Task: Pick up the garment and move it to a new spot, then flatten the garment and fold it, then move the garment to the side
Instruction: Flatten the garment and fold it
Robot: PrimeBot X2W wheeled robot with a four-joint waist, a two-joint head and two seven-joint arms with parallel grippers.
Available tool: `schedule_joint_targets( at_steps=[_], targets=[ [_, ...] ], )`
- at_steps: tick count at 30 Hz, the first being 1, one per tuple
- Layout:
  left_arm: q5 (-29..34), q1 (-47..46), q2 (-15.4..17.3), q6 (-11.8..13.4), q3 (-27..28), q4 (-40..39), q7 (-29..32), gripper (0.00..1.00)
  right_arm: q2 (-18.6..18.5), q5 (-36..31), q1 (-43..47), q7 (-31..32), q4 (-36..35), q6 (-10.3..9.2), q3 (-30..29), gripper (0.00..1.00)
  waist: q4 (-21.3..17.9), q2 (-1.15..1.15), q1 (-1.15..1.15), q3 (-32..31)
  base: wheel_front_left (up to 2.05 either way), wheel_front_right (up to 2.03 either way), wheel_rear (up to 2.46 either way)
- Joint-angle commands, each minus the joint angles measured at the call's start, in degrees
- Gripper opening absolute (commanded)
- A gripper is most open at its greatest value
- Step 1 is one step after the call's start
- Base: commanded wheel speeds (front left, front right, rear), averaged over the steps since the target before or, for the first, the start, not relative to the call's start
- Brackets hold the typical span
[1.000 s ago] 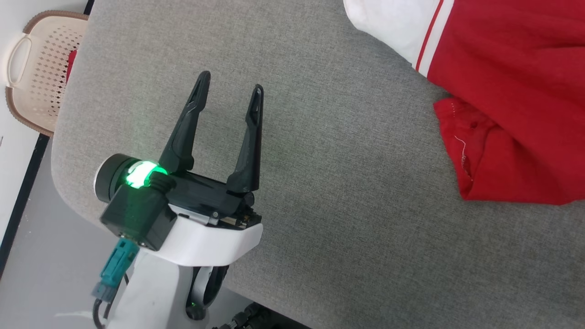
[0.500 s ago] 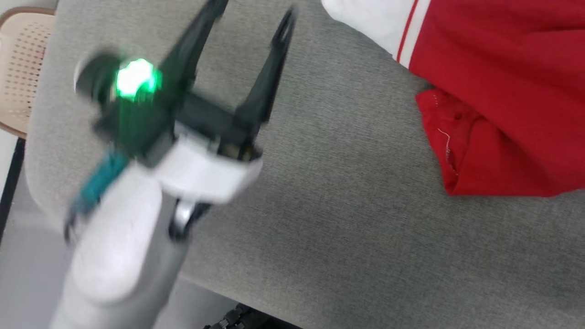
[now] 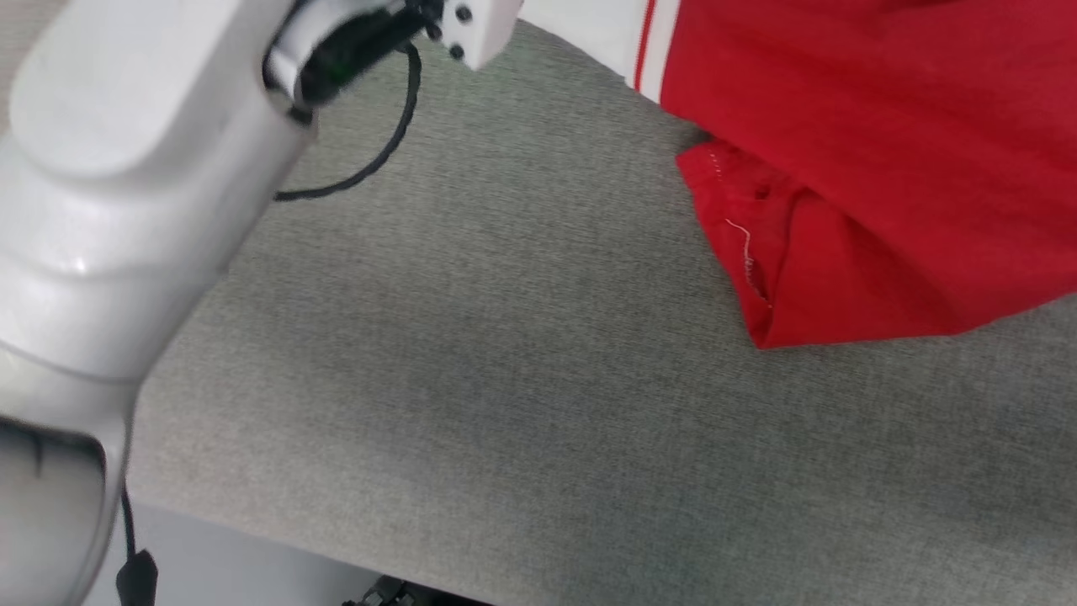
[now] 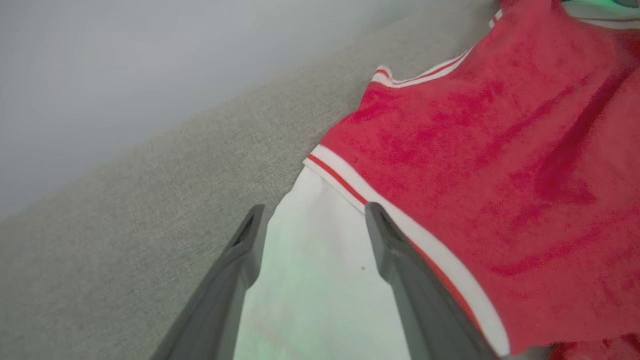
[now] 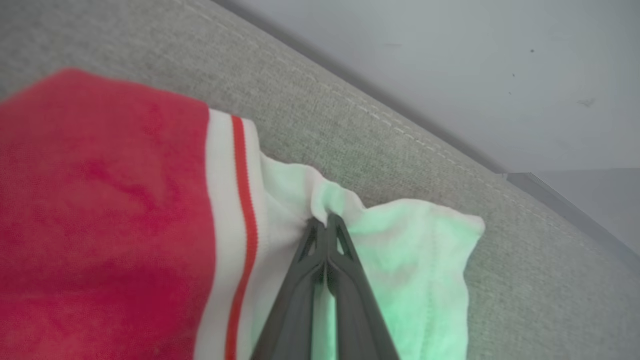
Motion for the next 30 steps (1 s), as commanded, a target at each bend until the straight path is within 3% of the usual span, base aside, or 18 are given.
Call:
schedule_joint_targets(
  at_steps=[1,8,16,17,18,19,24,30],
  targets=[
    [-2.94,-3.12,0.17,0.10,-1.97,3.64,3.30,1.00,0.45,0.19,2.86,1.36,1.89,-0.04,2.31,0.00,-1.19,0.00,0.00,1.05,0.00,0.00,0.00],
    [-8.83,-9.20,-0.11,0.10,-9.04,15.70,12.36,1.00,2.05,1.46,1.51,0.85,2.16,-0.04,4.64,0.00,-3.32,0.00,0.00,2.30,0.00,0.00,0.00],
    [-16.32,-9.05,-2.56,-0.02,-12.95,19.52,16.51,1.00,2.97,3.05,0.79,0.02,3.07,-0.03,6.69,0.00,-4.71,0.00,0.00,2.74,0.00,0.00,0.00],
    [-17.57,-8.80,-2.78,-0.14,-13.30,19.31,17.16,0.67,3.01,3.24,0.64,-0.35,3.19,-0.03,6.89,0.00,-4.80,0.00,0.00,2.79,0.00,0.00,0.00],
    [-19.83,-8.80,-2.97,-0.15,-14.50,18.53,18.54,0.11,3.11,3.62,0.19,-0.91,3.41,-0.03,7.42,0.00,-4.98,0.00,0.00,2.89,0.00,0.00,0.00],
    [-20.14,-8.78,-2.73,-0.21,-15.03,18.29,18.47,0.00,3.13,3.92,-0.14,-1.50,3.42,-0.03,7.57,0.00,-5.07,0.00,0.00,2.89,0.00,0.00,0.00],
    [-20.12,-10.10,-0.58,-0.05,-16.50,19.21,13.30,0.00,4.13,5.71,-1.89,-6.12,2.87,-0.03,7.32,0.00,-5.95,0.00,0.00,2.00,0.00,0.00,0.00],
    [-20.91,-11.25,1.13,0.09,-15.17,21.60,2.05,0.00,4.94,8.46,-3.39,-15.86,2.97,-0.03,4.66,0.00,-7.54,0.00,0.00,-1.19,0.00,0.00,0.00]
  ],
)
